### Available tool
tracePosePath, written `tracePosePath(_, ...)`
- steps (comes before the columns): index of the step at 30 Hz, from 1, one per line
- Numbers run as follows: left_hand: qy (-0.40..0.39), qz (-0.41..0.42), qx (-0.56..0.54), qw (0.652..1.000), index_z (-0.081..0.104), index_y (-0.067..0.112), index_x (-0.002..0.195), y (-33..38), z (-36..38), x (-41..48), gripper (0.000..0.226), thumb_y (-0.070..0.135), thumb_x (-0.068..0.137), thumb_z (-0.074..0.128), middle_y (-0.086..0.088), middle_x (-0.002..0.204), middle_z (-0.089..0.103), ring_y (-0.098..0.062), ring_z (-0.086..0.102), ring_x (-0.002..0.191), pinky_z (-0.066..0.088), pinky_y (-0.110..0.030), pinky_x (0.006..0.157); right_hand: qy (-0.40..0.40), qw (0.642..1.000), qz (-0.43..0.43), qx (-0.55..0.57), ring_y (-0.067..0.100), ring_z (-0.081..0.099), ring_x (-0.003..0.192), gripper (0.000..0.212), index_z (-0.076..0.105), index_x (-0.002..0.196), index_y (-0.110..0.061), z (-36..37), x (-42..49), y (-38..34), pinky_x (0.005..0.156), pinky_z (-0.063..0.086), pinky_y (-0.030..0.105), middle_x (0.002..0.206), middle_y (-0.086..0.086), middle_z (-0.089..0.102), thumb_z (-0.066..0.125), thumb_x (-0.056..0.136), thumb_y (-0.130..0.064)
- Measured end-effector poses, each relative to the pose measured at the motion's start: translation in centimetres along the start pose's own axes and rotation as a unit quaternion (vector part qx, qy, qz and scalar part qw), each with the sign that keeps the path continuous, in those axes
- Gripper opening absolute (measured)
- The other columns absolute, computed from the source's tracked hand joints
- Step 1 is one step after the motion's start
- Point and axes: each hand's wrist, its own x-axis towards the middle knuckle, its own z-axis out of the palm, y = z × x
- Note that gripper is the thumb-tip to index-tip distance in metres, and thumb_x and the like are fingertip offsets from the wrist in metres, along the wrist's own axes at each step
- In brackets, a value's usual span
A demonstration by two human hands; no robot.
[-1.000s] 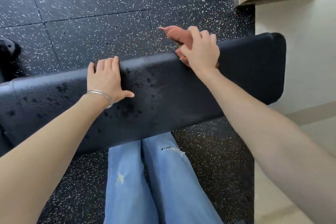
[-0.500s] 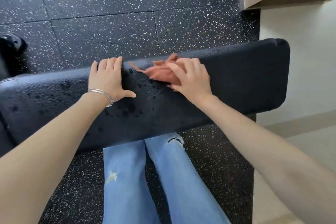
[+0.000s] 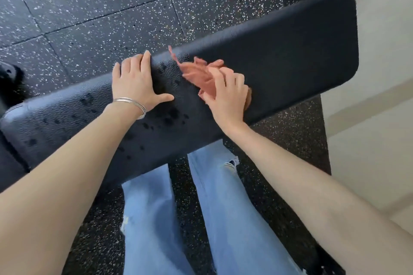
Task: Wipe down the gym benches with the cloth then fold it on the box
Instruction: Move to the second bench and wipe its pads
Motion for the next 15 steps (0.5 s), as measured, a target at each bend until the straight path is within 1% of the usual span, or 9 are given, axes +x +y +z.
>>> tracePosePath(2,-0.001,0.023,0.003,1.000,0.015,0.011,0.150,-0.7,-0.2,-0.4,0.115,0.061,0.064,0.074,-0.013,0.150,0.030,-0.034,0.029,0.137,0.018,-0.047,0.116,-0.030,0.990,-0.132,-0.028,0.036,0.059,0.090,0.059,0.064,0.114,-0.018,-0.6,-0.9,2.4,0.062,0.045,0.041,0.111,0.009,0.064,0.081,0.061,-0.038)
tracePosePath(3,-0.001,0.033,0.008,0.999,0.014,0.012,0.150,-1.2,-0.3,-0.6,0.115,0.059,0.064,0.074,-0.012,0.151,0.028,-0.034,0.028,0.137,0.018,-0.047,0.116,-0.043,0.987,-0.149,-0.036,0.036,0.059,0.089,0.059,0.064,0.114,-0.018,-1.0,-1.0,3.9,0.062,0.046,0.041,0.110,0.009,0.064,0.081,0.061,-0.039)
tracePosePath(4,-0.002,0.041,0.013,0.999,0.013,0.013,0.150,-1.6,-0.4,-0.8,0.115,0.058,0.065,0.074,-0.012,0.152,0.027,-0.034,0.026,0.138,0.018,-0.048,0.116,-0.054,0.990,-0.122,-0.042,0.036,0.058,0.091,0.058,0.063,0.115,-0.019,-1.5,-1.2,5.4,0.063,0.048,0.042,0.110,0.008,0.063,0.080,0.063,-0.040)
tracePosePath(5,-0.006,0.047,0.019,0.999,0.012,0.014,0.151,-1.9,-0.5,-1.1,0.114,0.058,0.066,0.074,-0.011,0.152,0.025,-0.034,0.024,0.139,0.018,-0.048,0.116,-0.051,0.996,-0.055,-0.046,0.035,0.056,0.095,0.056,0.060,0.117,-0.022,-1.8,-1.3,6.8,0.066,0.049,0.044,0.112,0.006,0.061,0.077,0.067,-0.040)
tracePosePath(7,-0.016,0.049,0.027,0.998,0.009,0.016,0.151,-2.3,-0.5,-1.4,0.115,0.060,0.066,0.073,-0.010,0.154,0.021,-0.034,0.022,0.140,0.018,-0.049,0.116,0.002,0.989,0.146,-0.029,0.032,0.050,0.104,0.047,0.053,0.122,-0.026,-1.8,-1.8,8.8,0.075,0.049,0.047,0.118,0.003,0.056,0.067,0.079,-0.035)
tracePosePath(10,-0.025,0.057,0.037,0.997,0.007,0.016,0.151,-2.5,-0.4,-1.7,0.116,0.061,0.066,0.072,-0.011,0.156,0.017,-0.035,0.018,0.142,0.017,-0.051,0.116,0.106,0.900,0.417,0.062,0.031,0.044,0.113,0.041,0.047,0.127,-0.025,-0.6,-2.2,8.0,0.082,0.048,0.052,0.127,0.002,0.050,0.057,0.087,-0.030)
tracePosePath(12,-0.023,0.064,0.039,0.997,0.006,0.015,0.151,-2.7,-0.3,-1.7,0.117,0.061,0.066,0.072,-0.012,0.157,0.015,-0.035,0.016,0.143,0.017,-0.051,0.116,0.148,0.859,0.485,0.071,0.031,0.043,0.111,0.042,0.047,0.128,-0.024,0.5,-2.7,4.8,0.080,0.048,0.051,0.128,0.003,0.049,0.056,0.088,-0.031)
tracePosePath(13,-0.022,0.068,0.042,0.997,0.006,0.015,0.151,-2.8,-0.2,-1.8,0.117,0.060,0.066,0.073,-0.012,0.157,0.015,-0.034,0.016,0.143,0.016,-0.051,0.116,0.159,0.859,0.483,0.064,0.032,0.044,0.109,0.044,0.048,0.128,-0.024,1.4,-3.7,2.7,0.078,0.048,0.050,0.127,0.004,0.050,0.058,0.086,-0.031)
tracePosePath(15,-0.024,0.077,0.048,0.996,0.005,0.015,0.151,-3.0,-0.1,-1.9,0.118,0.059,0.065,0.073,-0.012,0.157,0.013,-0.034,0.015,0.143,0.016,-0.050,0.116,0.150,0.889,0.427,0.066,0.032,0.046,0.105,0.049,0.052,0.126,-0.022,2.7,-6.7,-2.3,0.073,0.046,0.046,0.123,0.005,0.053,0.065,0.080,-0.031)
